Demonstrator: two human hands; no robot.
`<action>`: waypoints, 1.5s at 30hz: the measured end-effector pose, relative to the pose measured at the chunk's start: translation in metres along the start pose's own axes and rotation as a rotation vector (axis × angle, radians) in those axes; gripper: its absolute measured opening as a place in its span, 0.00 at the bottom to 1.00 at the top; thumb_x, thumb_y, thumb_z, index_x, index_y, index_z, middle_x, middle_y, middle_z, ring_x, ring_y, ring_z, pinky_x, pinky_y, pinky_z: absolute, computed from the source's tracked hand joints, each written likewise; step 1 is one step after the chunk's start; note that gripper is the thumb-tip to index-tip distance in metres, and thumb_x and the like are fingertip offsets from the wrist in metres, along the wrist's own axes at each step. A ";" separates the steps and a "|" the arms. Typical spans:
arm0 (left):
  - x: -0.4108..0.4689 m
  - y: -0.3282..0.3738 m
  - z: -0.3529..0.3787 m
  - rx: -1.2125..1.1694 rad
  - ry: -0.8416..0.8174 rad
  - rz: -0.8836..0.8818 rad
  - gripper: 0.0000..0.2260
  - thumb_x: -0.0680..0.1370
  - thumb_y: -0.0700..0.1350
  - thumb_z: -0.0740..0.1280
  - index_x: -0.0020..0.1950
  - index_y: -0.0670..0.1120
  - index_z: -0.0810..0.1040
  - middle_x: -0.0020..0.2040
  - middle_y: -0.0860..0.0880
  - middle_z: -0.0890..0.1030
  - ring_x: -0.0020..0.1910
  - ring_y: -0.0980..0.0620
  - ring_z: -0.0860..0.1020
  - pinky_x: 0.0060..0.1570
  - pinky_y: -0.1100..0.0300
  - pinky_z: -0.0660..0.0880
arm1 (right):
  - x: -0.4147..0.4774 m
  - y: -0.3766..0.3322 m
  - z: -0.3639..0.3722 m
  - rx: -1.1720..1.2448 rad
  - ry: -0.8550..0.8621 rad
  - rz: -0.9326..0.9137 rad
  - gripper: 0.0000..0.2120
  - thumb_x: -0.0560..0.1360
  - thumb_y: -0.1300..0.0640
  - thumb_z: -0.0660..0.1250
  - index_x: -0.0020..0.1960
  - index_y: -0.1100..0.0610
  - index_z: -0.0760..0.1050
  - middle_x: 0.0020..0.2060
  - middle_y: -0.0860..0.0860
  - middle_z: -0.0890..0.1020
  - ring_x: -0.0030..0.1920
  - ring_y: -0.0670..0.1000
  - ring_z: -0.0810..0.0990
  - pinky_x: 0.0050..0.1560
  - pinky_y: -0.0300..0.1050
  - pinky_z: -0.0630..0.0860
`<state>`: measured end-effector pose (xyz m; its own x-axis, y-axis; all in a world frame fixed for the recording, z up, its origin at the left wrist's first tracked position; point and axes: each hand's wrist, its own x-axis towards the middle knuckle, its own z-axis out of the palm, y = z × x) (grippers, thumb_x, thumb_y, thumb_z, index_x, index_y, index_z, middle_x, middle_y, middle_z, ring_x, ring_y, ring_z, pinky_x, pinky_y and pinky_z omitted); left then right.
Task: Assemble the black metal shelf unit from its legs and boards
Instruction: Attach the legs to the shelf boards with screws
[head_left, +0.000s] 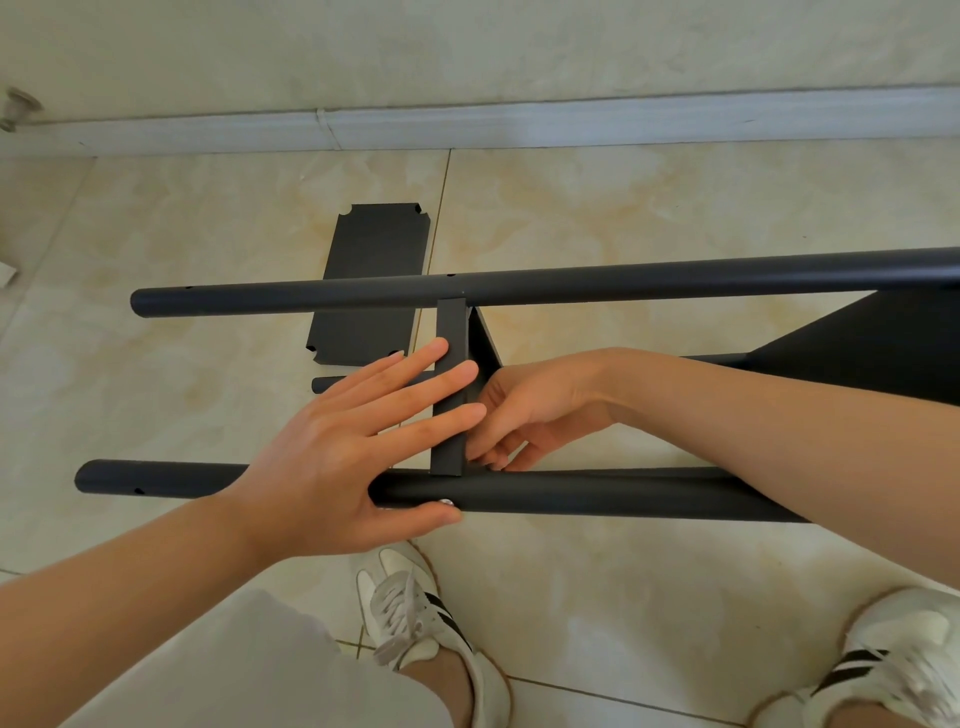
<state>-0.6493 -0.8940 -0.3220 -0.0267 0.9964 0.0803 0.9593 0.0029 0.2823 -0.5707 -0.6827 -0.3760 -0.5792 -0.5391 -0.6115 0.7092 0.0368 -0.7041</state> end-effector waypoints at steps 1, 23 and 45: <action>0.000 0.000 0.000 0.000 0.000 0.000 0.30 0.76 0.61 0.69 0.73 0.48 0.71 0.76 0.46 0.68 0.79 0.45 0.61 0.77 0.49 0.60 | -0.001 0.000 0.000 -0.005 -0.003 0.003 0.12 0.77 0.58 0.69 0.36 0.53 0.83 0.33 0.50 0.80 0.40 0.48 0.77 0.51 0.43 0.77; 0.001 -0.002 0.001 -0.004 0.001 0.009 0.30 0.76 0.61 0.69 0.73 0.48 0.71 0.77 0.46 0.68 0.79 0.45 0.60 0.78 0.50 0.60 | -0.002 0.000 0.002 0.020 0.018 0.057 0.07 0.77 0.58 0.69 0.40 0.56 0.82 0.34 0.51 0.78 0.38 0.48 0.75 0.42 0.42 0.72; 0.000 -0.003 0.002 -0.004 0.001 0.018 0.30 0.76 0.61 0.69 0.74 0.48 0.71 0.77 0.46 0.68 0.79 0.44 0.61 0.76 0.46 0.62 | 0.003 0.000 0.005 -0.009 0.033 0.057 0.06 0.77 0.58 0.68 0.42 0.57 0.80 0.34 0.52 0.78 0.43 0.52 0.75 0.55 0.53 0.79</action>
<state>-0.6517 -0.8942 -0.3248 -0.0101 0.9962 0.0866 0.9584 -0.0151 0.2849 -0.5705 -0.6885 -0.3759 -0.5505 -0.5082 -0.6623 0.7379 0.0749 -0.6708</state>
